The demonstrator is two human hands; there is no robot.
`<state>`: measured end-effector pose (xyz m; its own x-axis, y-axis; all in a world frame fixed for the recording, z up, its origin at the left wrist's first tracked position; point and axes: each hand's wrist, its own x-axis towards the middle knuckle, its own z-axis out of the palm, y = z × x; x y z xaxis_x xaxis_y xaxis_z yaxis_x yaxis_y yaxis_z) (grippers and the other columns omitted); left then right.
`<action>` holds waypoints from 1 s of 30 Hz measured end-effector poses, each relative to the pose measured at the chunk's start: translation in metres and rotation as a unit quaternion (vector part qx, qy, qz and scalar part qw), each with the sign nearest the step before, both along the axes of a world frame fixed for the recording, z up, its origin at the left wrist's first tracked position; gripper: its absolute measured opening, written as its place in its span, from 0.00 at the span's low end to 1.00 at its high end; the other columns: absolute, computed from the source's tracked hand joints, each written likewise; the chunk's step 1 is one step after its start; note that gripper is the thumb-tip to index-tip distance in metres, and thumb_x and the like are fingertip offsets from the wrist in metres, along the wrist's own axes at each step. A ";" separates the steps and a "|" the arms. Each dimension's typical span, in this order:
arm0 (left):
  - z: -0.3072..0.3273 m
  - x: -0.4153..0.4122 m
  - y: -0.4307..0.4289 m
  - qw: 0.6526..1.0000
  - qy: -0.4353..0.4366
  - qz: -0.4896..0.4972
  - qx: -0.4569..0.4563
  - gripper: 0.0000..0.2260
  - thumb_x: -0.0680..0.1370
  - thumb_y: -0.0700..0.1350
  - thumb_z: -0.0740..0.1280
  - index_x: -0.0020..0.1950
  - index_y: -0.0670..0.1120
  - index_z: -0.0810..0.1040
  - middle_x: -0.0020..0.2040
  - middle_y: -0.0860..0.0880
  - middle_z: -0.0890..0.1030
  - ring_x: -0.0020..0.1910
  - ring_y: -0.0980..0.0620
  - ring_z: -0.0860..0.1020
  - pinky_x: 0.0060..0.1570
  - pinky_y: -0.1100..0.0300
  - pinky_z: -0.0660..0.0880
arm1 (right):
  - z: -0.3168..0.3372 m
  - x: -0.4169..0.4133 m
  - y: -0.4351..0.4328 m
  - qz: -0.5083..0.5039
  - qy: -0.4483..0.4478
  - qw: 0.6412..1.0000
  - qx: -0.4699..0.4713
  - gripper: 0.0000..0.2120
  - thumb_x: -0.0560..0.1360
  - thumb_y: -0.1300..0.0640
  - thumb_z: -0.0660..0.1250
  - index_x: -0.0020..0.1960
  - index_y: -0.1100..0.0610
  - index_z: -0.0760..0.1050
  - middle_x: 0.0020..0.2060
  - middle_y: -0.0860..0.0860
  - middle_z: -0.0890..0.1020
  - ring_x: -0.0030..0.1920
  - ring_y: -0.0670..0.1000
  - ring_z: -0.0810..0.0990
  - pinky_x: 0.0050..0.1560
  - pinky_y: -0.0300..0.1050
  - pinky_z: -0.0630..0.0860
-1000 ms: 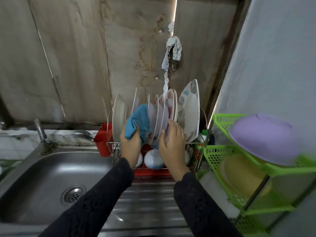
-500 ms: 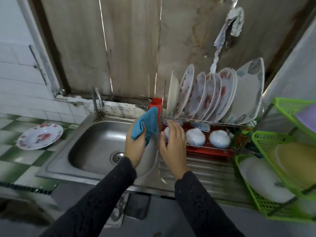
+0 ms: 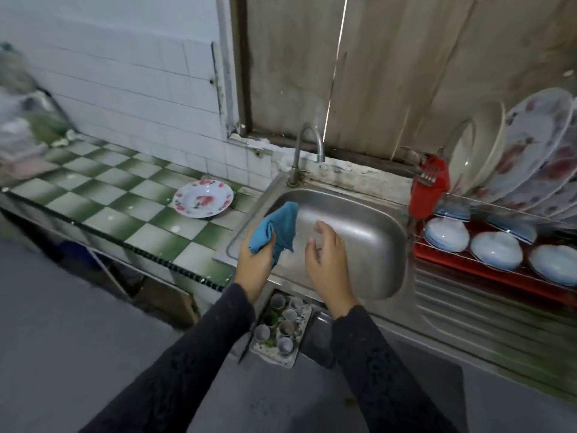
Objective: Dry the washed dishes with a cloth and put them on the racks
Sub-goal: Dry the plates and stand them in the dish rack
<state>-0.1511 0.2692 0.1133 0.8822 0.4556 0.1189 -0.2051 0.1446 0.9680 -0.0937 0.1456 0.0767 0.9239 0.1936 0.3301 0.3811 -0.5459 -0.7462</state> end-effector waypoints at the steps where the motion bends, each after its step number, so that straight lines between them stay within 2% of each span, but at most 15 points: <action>1: -0.005 -0.004 0.013 1.000 0.008 0.017 -0.009 0.10 0.83 0.37 0.60 0.54 0.52 0.75 0.50 0.57 0.79 0.43 0.69 0.80 0.42 0.72 0.75 | -0.003 -0.002 0.011 0.011 0.014 1.000 0.003 0.19 0.83 0.58 0.61 0.72 0.61 0.69 0.66 0.56 0.76 0.67 0.54 0.73 0.66 0.48 0.71; 4: -0.023 -0.015 0.055 0.997 0.044 0.060 -0.015 0.10 0.83 0.38 0.61 0.56 0.53 0.75 0.52 0.56 0.79 0.46 0.66 0.80 0.43 0.71 0.75 | -0.008 -0.004 0.049 0.047 0.064 0.997 0.016 0.17 0.83 0.59 0.61 0.71 0.60 0.69 0.66 0.55 0.77 0.66 0.52 0.73 0.60 0.33 0.63; 6: -0.036 -0.018 0.084 0.993 0.067 0.090 -0.023 0.09 0.83 0.41 0.62 0.56 0.55 0.75 0.54 0.55 0.79 0.50 0.61 0.80 0.43 0.70 0.76 | -0.010 -0.003 0.077 0.070 0.117 0.990 0.040 0.17 0.83 0.59 0.61 0.71 0.59 0.70 0.66 0.55 0.77 0.65 0.50 0.74 0.57 0.31 0.64; 8: -0.044 -0.017 0.108 0.989 0.083 0.120 -0.026 0.09 0.83 0.42 0.62 0.56 0.56 0.75 0.53 0.57 0.79 0.49 0.62 0.79 0.43 0.70 0.75 | -0.012 0.001 0.105 0.088 0.173 0.979 0.058 0.16 0.84 0.58 0.60 0.71 0.58 0.69 0.65 0.54 0.77 0.64 0.49 0.74 0.54 0.28 0.66; 12: -0.059 -0.008 0.160 0.979 0.107 0.169 -0.028 0.08 0.83 0.42 0.61 0.58 0.53 0.76 0.44 0.51 0.78 0.40 0.53 0.74 0.39 0.59 0.71 | -0.018 0.021 0.166 0.112 0.257 0.957 0.077 0.17 0.84 0.57 0.59 0.72 0.57 0.68 0.65 0.51 0.75 0.65 0.50 0.74 0.58 0.37 0.68; 15: -0.073 0.010 0.206 0.974 0.134 0.179 -0.022 0.09 0.83 0.42 0.61 0.58 0.54 0.76 0.41 0.47 0.76 0.37 0.51 0.70 0.36 0.56 0.67 | -0.026 0.042 0.212 0.112 0.319 0.935 0.108 0.17 0.84 0.56 0.58 0.72 0.55 0.67 0.61 0.49 0.74 0.60 0.48 0.73 0.49 0.35 0.69; 18: -0.084 0.036 0.254 0.968 0.161 0.194 -0.014 0.10 0.83 0.41 0.61 0.59 0.53 0.77 0.40 0.44 0.75 0.35 0.49 0.70 0.33 0.57 0.67 | -0.038 0.070 0.259 0.093 0.381 0.906 0.157 0.15 0.82 0.56 0.58 0.69 0.54 0.68 0.59 0.50 0.75 0.58 0.50 0.75 0.56 0.42 0.71; 20: -0.092 0.056 0.286 0.965 0.179 0.191 0.001 0.11 0.83 0.43 0.61 0.65 0.47 0.76 0.49 0.34 0.77 0.42 0.36 0.76 0.40 0.48 0.75 | -0.051 0.091 0.294 0.067 0.423 0.885 0.185 0.13 0.81 0.56 0.59 0.66 0.54 0.70 0.56 0.51 0.76 0.54 0.50 0.75 0.57 0.47 0.73; 22: -0.097 0.067 0.305 0.963 0.198 0.182 -0.003 0.14 0.83 0.44 0.62 0.68 0.44 0.74 0.58 0.26 0.74 0.55 0.25 0.72 0.51 0.38 0.75 | -0.060 0.104 0.313 0.050 0.468 0.854 0.221 0.11 0.82 0.57 0.58 0.64 0.55 0.70 0.56 0.53 0.77 0.55 0.51 0.76 0.61 0.51 0.74; 23: -0.098 0.073 0.315 0.963 0.203 0.179 -0.006 0.14 0.83 0.44 0.62 0.68 0.44 0.74 0.57 0.25 0.73 0.53 0.24 0.72 0.50 0.36 0.75 | -0.065 0.112 0.324 0.037 0.491 0.835 0.243 0.10 0.82 0.57 0.58 0.62 0.56 0.70 0.57 0.55 0.77 0.58 0.53 0.77 0.64 0.53 0.73; 24: -0.098 0.080 0.324 0.962 0.208 0.178 -0.005 0.13 0.83 0.44 0.62 0.68 0.46 0.74 0.51 0.27 0.74 0.45 0.26 0.74 0.45 0.39 0.76 | -0.068 0.119 0.334 0.023 0.514 0.817 0.262 0.10 0.83 0.58 0.57 0.63 0.56 0.70 0.58 0.57 0.77 0.63 0.56 0.76 0.67 0.55 0.72; 25: -0.098 0.089 0.335 0.961 0.213 0.179 -0.006 0.13 0.83 0.43 0.61 0.68 0.47 0.74 0.43 0.34 0.75 0.35 0.37 0.73 0.36 0.47 0.75 | -0.073 0.129 0.344 0.012 0.536 0.796 0.283 0.11 0.83 0.59 0.56 0.64 0.57 0.70 0.59 0.59 0.77 0.66 0.58 0.74 0.68 0.57 0.71; 26: -0.098 0.096 0.345 0.960 0.216 0.181 -0.009 0.13 0.83 0.43 0.61 0.68 0.48 0.73 0.38 0.42 0.74 0.31 0.47 0.70 0.30 0.55 0.70 | -0.075 0.136 0.353 0.000 0.556 0.775 0.302 0.14 0.84 0.59 0.56 0.68 0.59 0.70 0.59 0.59 0.77 0.68 0.60 0.73 0.69 0.57 0.70; 28: -0.102 0.112 0.364 0.955 0.228 0.187 -0.013 0.13 0.83 0.42 0.61 0.68 0.48 0.73 0.35 0.50 0.71 0.31 0.54 0.66 0.30 0.60 0.64 | -0.082 0.150 0.367 -0.017 0.592 0.734 0.332 0.20 0.85 0.58 0.56 0.75 0.62 0.65 0.62 0.59 0.76 0.68 0.60 0.72 0.71 0.58 0.68; 30: -0.108 0.124 0.380 0.950 0.248 0.189 -0.024 0.13 0.83 0.43 0.61 0.67 0.47 0.74 0.35 0.50 0.71 0.32 0.53 0.67 0.31 0.60 0.65 | -0.092 0.162 0.379 -0.043 0.620 0.699 0.354 0.23 0.85 0.57 0.57 0.78 0.63 0.60 0.71 0.61 0.70 0.70 0.60 0.70 0.71 0.58 0.67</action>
